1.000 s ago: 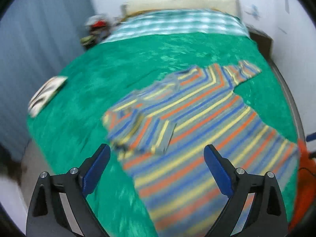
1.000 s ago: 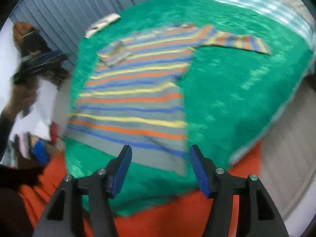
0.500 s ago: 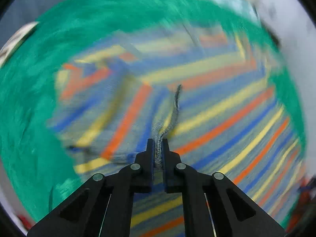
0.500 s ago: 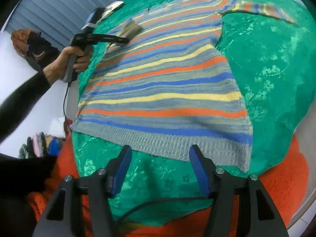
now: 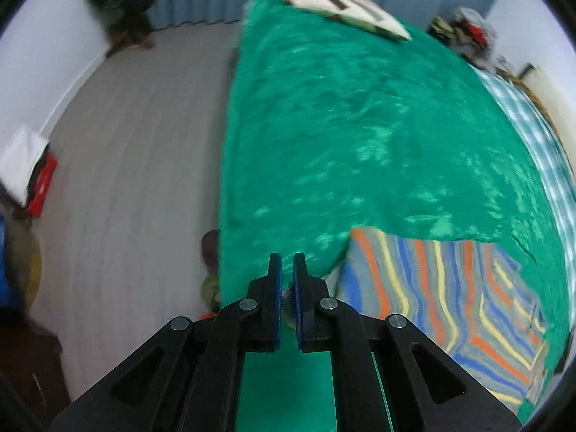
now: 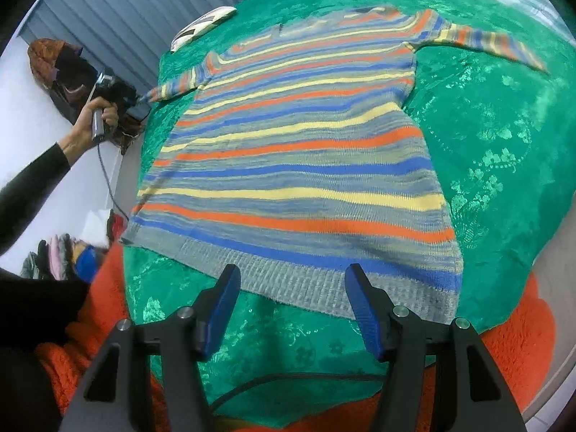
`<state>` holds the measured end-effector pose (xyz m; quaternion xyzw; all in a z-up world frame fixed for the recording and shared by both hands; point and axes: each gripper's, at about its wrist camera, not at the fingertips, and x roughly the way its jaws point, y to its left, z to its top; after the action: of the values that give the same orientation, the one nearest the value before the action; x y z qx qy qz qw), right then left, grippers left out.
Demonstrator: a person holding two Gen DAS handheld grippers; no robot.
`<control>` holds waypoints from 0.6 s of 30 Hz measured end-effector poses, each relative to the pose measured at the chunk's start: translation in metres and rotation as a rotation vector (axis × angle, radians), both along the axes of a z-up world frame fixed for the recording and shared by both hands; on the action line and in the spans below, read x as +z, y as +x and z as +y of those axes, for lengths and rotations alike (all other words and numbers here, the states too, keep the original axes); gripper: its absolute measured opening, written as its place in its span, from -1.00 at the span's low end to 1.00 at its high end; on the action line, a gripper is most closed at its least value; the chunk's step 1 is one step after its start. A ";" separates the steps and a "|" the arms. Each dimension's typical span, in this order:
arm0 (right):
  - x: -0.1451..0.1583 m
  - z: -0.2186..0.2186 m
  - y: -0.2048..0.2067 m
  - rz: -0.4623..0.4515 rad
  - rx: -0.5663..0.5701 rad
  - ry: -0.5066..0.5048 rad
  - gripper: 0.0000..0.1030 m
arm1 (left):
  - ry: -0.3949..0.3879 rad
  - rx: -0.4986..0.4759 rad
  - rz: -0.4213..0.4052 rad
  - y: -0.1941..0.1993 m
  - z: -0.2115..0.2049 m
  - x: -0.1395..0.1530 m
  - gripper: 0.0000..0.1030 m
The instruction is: Fold small clothes
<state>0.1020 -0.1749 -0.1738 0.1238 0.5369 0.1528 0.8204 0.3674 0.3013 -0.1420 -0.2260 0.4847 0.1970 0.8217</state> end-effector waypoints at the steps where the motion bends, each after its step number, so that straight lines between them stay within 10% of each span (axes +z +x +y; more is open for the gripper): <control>1: 0.000 -0.002 0.000 0.001 -0.005 -0.002 0.17 | 0.003 0.026 -0.005 -0.009 0.004 -0.001 -0.94; 11: -0.004 0.003 0.001 0.012 0.014 -0.018 0.17 | 0.037 0.012 0.066 -0.019 0.006 -0.031 -0.79; 14: -0.003 0.005 -0.001 0.005 0.018 -0.030 0.17 | -0.069 0.046 -0.044 -0.025 0.027 -0.026 0.16; 18: -0.006 0.010 0.000 0.022 0.036 -0.035 0.17 | -0.123 -0.069 -0.004 0.010 0.022 -0.042 -0.02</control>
<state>0.1016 -0.1652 -0.1801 0.1015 0.5504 0.1567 0.8137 0.3777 0.3237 -0.1839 -0.2597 0.5019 0.1378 0.8134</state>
